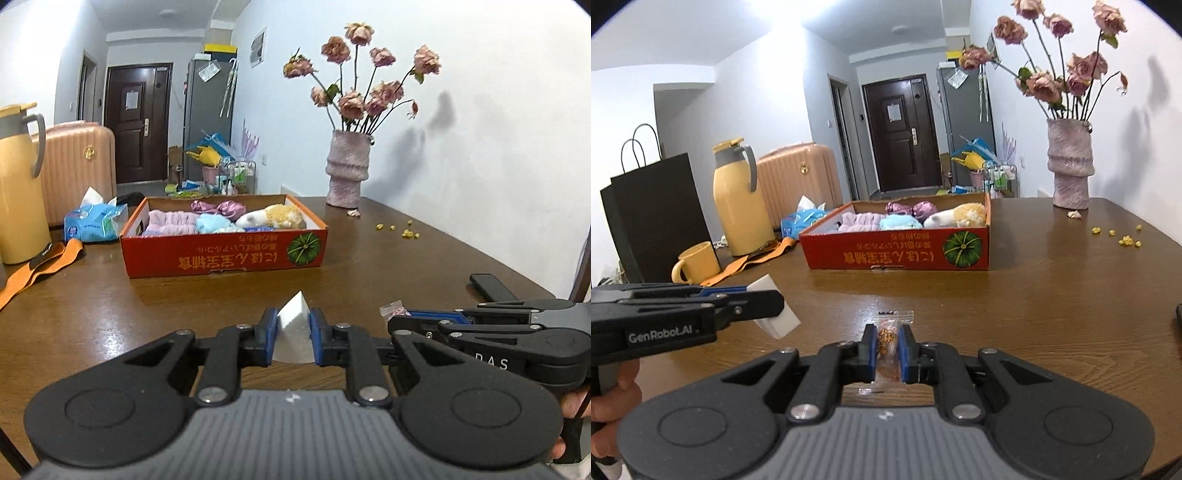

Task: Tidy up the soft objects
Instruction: 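Carry the sponge and snack packet into the box and open both tools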

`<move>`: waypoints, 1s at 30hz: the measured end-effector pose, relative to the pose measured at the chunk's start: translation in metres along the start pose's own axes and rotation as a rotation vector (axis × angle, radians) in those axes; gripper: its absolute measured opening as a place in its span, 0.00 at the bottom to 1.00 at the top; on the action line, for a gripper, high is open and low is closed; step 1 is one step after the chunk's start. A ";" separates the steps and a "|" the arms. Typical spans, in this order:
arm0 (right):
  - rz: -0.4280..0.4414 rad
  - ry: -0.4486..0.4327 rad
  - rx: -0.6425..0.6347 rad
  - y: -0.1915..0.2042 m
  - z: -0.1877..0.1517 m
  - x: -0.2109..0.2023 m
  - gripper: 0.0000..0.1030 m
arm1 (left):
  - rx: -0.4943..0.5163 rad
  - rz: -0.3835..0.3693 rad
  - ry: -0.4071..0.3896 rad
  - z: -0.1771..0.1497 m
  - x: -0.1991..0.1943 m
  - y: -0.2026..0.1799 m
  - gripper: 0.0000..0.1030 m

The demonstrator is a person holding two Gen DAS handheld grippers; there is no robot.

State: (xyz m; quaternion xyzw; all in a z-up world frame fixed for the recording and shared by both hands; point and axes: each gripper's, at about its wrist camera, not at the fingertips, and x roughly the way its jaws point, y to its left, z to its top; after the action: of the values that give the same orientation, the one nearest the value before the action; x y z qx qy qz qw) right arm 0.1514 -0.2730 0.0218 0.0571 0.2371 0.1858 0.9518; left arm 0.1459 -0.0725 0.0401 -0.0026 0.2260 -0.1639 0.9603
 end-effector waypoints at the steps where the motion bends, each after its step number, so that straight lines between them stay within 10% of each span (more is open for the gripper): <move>1: -0.002 -0.006 0.002 -0.001 0.001 -0.002 0.11 | 0.004 -0.002 -0.005 0.002 -0.001 -0.001 0.19; 10: 0.017 -0.076 0.037 -0.025 0.050 0.020 0.11 | -0.046 -0.080 -0.013 0.060 0.054 0.022 0.20; 18: 0.028 -0.050 0.128 -0.075 0.139 0.133 0.12 | -0.116 -0.084 0.063 0.138 0.183 0.061 0.21; 30: -0.039 0.061 0.142 -0.121 0.136 0.255 0.28 | -0.129 -0.129 0.204 0.117 0.307 0.085 0.47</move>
State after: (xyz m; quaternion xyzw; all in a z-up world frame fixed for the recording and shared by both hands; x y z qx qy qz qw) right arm 0.4639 -0.2902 0.0080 0.1143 0.2799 0.1514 0.9411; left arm 0.4829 -0.0971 0.0054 -0.0624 0.3320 -0.2100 0.9175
